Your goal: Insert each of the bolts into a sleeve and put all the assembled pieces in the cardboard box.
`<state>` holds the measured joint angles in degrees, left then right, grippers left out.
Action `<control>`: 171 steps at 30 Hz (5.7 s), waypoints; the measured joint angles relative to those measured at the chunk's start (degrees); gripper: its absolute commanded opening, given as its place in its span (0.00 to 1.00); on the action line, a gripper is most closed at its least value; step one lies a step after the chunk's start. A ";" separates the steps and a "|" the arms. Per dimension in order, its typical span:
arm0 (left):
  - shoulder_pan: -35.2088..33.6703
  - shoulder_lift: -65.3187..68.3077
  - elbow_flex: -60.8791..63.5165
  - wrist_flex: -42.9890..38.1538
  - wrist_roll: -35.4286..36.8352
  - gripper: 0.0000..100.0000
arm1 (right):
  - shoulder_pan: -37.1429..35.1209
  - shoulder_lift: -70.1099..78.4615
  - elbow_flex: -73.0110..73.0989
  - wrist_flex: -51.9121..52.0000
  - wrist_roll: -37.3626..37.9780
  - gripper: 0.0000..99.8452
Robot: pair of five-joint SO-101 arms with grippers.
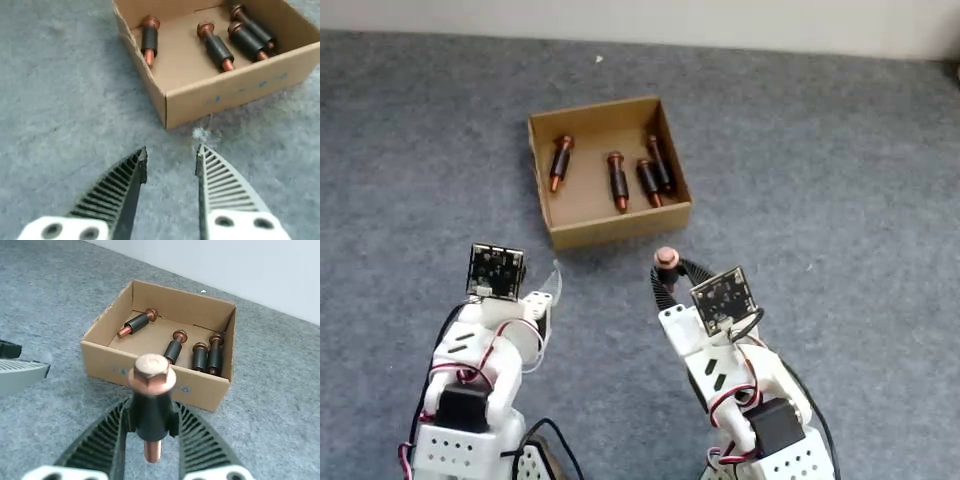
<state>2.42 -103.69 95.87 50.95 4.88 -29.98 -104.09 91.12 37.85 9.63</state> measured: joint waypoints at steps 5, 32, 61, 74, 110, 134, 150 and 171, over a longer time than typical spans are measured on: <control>-0.26 -0.09 0.00 0.53 0.00 0.18 | 0.00 0.00 -0.97 -0.26 0.88 0.01; -0.26 -0.09 0.09 4.04 0.00 0.18 | 0.00 89.41 -43.08 -49.23 3.96 0.01; -0.26 -0.09 0.09 4.04 -0.09 0.18 | -4.04 88.44 -42.29 -41.85 3.96 0.00; -0.26 -0.09 0.18 4.04 -0.09 0.18 | 1.14 49.32 -12.84 -39.30 3.96 0.01; -0.26 -0.09 0.18 6.07 -0.09 0.18 | 10.73 -0.18 4.84 19.96 -15.21 0.01; -0.26 -0.09 0.18 24.35 0.00 0.18 | 11.25 -0.18 4.84 33.32 -16.26 0.01; -0.26 -0.09 0.18 24.35 0.09 0.18 | 11.25 -0.18 4.84 33.32 -16.26 0.01; -0.26 -0.09 0.18 24.44 0.09 0.18 | 11.25 -0.18 4.84 33.32 -16.26 0.01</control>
<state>2.15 -103.78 96.04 75.38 4.97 -18.73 -104.26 95.96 71.16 -6.64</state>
